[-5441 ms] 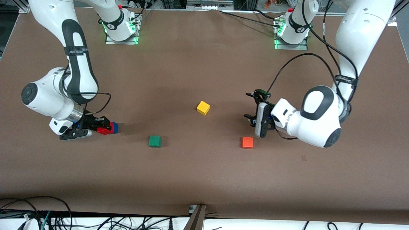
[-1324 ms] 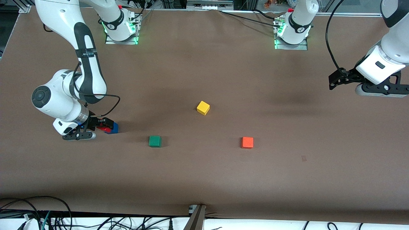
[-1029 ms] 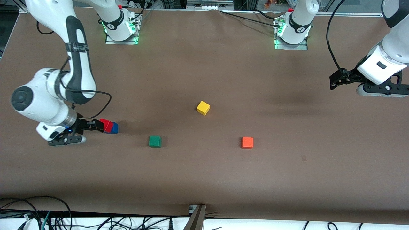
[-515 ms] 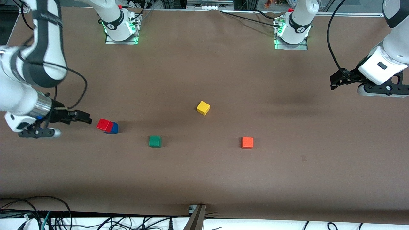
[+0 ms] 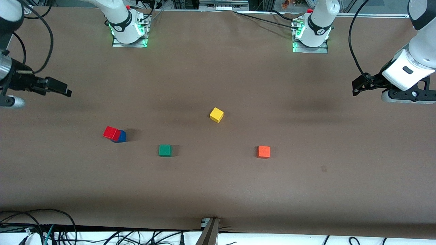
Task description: Pass red block to right arm, stack on blue
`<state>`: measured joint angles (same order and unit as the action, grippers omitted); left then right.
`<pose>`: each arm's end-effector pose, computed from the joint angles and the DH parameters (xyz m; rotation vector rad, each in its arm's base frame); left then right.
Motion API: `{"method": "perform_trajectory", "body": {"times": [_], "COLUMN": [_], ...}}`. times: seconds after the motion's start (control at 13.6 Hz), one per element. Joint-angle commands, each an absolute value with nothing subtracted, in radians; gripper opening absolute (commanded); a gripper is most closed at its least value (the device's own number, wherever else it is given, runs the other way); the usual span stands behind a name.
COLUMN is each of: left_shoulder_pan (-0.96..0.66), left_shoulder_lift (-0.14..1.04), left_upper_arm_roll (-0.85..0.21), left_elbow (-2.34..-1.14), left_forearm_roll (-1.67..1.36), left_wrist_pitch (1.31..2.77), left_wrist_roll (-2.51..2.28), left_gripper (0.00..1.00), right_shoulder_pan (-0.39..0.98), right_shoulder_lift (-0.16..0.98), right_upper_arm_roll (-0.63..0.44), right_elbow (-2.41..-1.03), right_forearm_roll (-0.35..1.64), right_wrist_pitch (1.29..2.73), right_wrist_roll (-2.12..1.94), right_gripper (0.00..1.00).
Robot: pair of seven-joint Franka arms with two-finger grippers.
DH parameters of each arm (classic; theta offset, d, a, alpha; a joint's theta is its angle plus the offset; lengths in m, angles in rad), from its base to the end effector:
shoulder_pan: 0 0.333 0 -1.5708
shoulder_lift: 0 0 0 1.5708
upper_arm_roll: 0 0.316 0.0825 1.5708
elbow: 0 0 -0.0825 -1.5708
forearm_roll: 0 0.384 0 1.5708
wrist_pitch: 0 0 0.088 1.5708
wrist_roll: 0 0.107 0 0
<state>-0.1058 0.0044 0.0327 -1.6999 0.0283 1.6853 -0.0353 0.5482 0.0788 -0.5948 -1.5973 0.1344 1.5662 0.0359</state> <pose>0.5601 -0.0383 0.5707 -3.1116 0.0643 0.0271 0.5708 -0.0007 0.5750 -3.0444 0.1356 0.1460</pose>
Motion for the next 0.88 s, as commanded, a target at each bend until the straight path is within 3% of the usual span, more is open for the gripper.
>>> {"method": "perform_trajectory", "body": {"times": [0.0,0.44,0.81], "left_shoulder_pan": [-0.104,-0.104,-0.104], "left_shoulder_lift": [0.015,0.015,0.015], "left_upper_arm_roll": [0.032,0.032,0.032], "left_elbow": [-1.672,-1.672,-1.672], "left_forearm_roll": [0.023,0.023,0.023], "left_wrist_pitch": [1.666,1.666,1.666], "left_wrist_roll": [-0.048,-0.043,-0.040], "left_gripper": [1.00,1.00,1.00], "right_shoulder_pan": [0.474,0.168,0.158], "right_shoulder_lift": [0.025,0.012,0.020], "right_upper_arm_roll": [-0.464,-0.157,-0.146], "right_elbow": [-1.624,-1.623,-1.611], "right_forearm_roll": [0.063,0.035,0.025], "right_wrist_pitch": [1.542,1.525,1.526], "right_wrist_roll": [0.095,0.075,0.075], "right_gripper": [1.00,1.00,1.00]}}
